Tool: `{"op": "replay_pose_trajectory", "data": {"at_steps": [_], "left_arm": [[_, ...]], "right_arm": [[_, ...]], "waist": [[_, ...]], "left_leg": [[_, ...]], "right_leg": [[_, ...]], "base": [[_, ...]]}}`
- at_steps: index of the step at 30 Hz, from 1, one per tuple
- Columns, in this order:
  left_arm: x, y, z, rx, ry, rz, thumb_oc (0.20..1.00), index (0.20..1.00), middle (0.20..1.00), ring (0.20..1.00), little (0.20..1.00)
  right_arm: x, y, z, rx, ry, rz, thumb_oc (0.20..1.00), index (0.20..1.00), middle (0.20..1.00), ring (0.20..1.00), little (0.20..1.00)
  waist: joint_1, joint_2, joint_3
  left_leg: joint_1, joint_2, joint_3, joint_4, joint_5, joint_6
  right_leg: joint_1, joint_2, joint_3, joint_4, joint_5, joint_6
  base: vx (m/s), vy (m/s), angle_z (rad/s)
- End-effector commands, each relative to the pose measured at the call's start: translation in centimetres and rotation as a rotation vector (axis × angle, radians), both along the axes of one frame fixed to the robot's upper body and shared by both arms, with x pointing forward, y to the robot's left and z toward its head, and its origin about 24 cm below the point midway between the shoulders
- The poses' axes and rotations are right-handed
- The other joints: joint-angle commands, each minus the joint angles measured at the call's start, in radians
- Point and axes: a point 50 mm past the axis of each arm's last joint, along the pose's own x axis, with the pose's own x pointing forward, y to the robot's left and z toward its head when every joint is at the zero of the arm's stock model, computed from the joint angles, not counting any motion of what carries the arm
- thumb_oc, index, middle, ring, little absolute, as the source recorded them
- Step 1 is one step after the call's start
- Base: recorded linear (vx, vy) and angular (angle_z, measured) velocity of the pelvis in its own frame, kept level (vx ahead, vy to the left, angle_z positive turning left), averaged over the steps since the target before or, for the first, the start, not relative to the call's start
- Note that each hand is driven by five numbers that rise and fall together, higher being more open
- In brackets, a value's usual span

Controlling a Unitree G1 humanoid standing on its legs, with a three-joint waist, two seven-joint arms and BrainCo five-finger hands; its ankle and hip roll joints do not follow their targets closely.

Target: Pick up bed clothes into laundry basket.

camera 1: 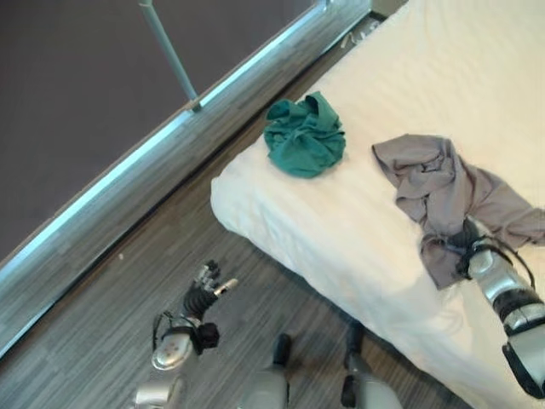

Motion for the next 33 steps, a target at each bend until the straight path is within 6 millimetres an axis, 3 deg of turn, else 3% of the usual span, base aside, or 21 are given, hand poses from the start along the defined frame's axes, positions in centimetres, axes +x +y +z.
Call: {"op": "replay_pose_trajectory", "data": {"at_steps": [1,4,5,6,8,12,21,25,27,29,31,33], "left_arm": [[3.7,0.3,6.2,0.164,-0.233,-0.016,1.000,1.000,1.000,1.000,1.000],[5.4,2.5,10.4,0.378,-0.293,0.044,1.000,1.000,1.000,1.000,1.000],[5.4,2.4,10.4,0.380,-0.294,0.041,1.000,1.000,1.000,1.000,1.000],[6.1,3.6,12.5,0.494,-0.293,0.040,1.000,1.000,1.000,1.000,1.000],[7.6,4.4,15.3,0.693,-0.264,0.038,1.000,1.000,1.000,1.000,1.000],[9.3,4.2,16.6,0.771,-0.246,0.061,1.000,1.000,1.000,1.000,1.000],[13.6,1.7,19.8,0.776,-0.304,0.139,1.000,1.000,1.000,1.000,1.000],[14.5,1.0,21.4,0.794,-0.320,0.162,1.000,1.000,1.000,1.000,1.000],[15.3,0.2,23.1,0.863,-0.331,0.168,1.000,1.000,1.000,1.000,1.000],[15.5,0.5,23.9,0.901,-0.311,0.195,1.000,1.000,1.000,1.000,1.000],[15.6,0.3,26.2,0.951,-0.337,0.227,1.000,1.000,1.000,1.000,1.000],[15.8,0.3,26.6,0.962,-0.329,0.236,1.000,1.000,1.000,1.000,1.000]], "right_arm": [[-5.6,1.7,-7.8,0.058,0.408,0.068,0.200,0.200,0.200,0.200,0.200],[-8.6,1.5,-9.4,0.125,0.461,0.044,0.200,0.200,0.200,0.200,0.200],[-8.7,1.5,-9.4,0.127,0.462,0.042,0.200,0.200,0.200,0.200,0.200],[-10.6,0.7,-9.8,0.155,0.486,0.013,0.200,0.200,0.200,0.200,0.200],[-12.6,0.7,-10.6,0.209,0.510,-0.018,0.200,0.200,0.200,0.200,0.200],[-13.7,1.1,-11.2,0.250,0.519,-0.037,0.200,0.200,0.200,0.200,0.200],[-12.1,3.4,-10.7,0.316,0.427,0.012,0.200,0.200,0.200,0.200,0.200],[-11.5,3.8,-10.6,0.328,0.406,0.018,0.200,0.200,0.200,0.200,0.200],[-10.7,4.2,-10.2,0.340,0.371,0.032,0.200,0.200,0.200,0.200,0.200],[-10.0,4.4,-9.7,0.343,0.341,0.049,0.200,0.200,0.200,0.200,0.200],[-9.2,5.1,-9.1,0.364,0.295,0.074,0.200,0.200,0.200,0.200,0.200],[-8.9,5.4,-9.0,0.369,0.282,0.083,0.200,0.200,0.200,0.200,0.200]], "waist": [[-0.028,0.078,0.005],[-0.068,0.079,-0.011],[-0.066,0.077,-0.011],[-0.095,0.080,-0.019],[-0.123,0.086,-0.027],[-0.142,0.090,-0.033],[-0.201,0.070,-0.005],[-0.217,0.058,0.016],[-0.235,0.048,0.041],[-0.249,0.038,0.056],[-0.263,0.021,0.081],[-0.269,0.014,0.089]], "left_leg": [[-0.042,0.009,-0.048,-0.048,0.103,-0.021],[-0.023,0.013,-0.038,-0.048,0.091,-0.019],[-0.023,0.013,-0.038,-0.048,0.090,-0.019],[-0.015,0.016,-0.029,-0.048,0.085,-0.017],[-0.008,0.017,-0.016,-0.048,0.077,-0.017],[-0.014,0.021,0.003,-0.048,0.074,-0.018],[-0.093,0.032,0.055,-0.048,0.080,-0.018],[-0.120,0.036,0.067,-0.048,0.085,-0.020],[-0.154,0.036,0.067,-0.048,0.096,-0.022],[-0.178,0.039,0.075,-0.048,0.100,-0.024],[-0.225,0.047,0.081,-0.048,0.112,-0.027],[-0.247,0.053,0.080,-0.048,0.119,-0.029]], "right_leg": [[0.123,-0.020,-0.008,0.019,-0.123,0.064],[0.131,-0.021,0.001,0.019,-0.128,0.067],[0.132,-0.021,0.001,0.019,-0.129,0.068],[0.132,-0.021,0.011,0.019,-0.129,0.070],[0.130,-0.020,0.022,0.019,-0.127,0.077],[0.115,-0.018,0.038,0.019,-0.121,0.080],[-0.005,-0.001,0.084,0.019,-0.076,0.092],[-0.038,0.003,0.092,0.019,-0.061,0.094],[-0.074,0.007,0.098,0.019,-0.048,0.096],[-0.101,0.011,0.102,0.019,-0.035,0.100],[-0.148,0.020,0.109,0.019,-0.012,0.104],[-0.168,0.023,0.111,0.019,-0.006,0.104]], "base": [[0.04,0.017,-0.12],[0.05,0.017,-0.12],[0.03,0.017,-0.18],[0.04,0.016,-0.15],[0.05,0.013,-0.07],[0.02,0.007,-0.17],[-0.03,0.013,-0.17],[-0.02,0.005,-0.30],[-0.05,0.016,-0.19],[-0.07,0.007,-0.10],[-0.09,-0.015,-0.15],[-0.07,-0.022,-0.24]]}}
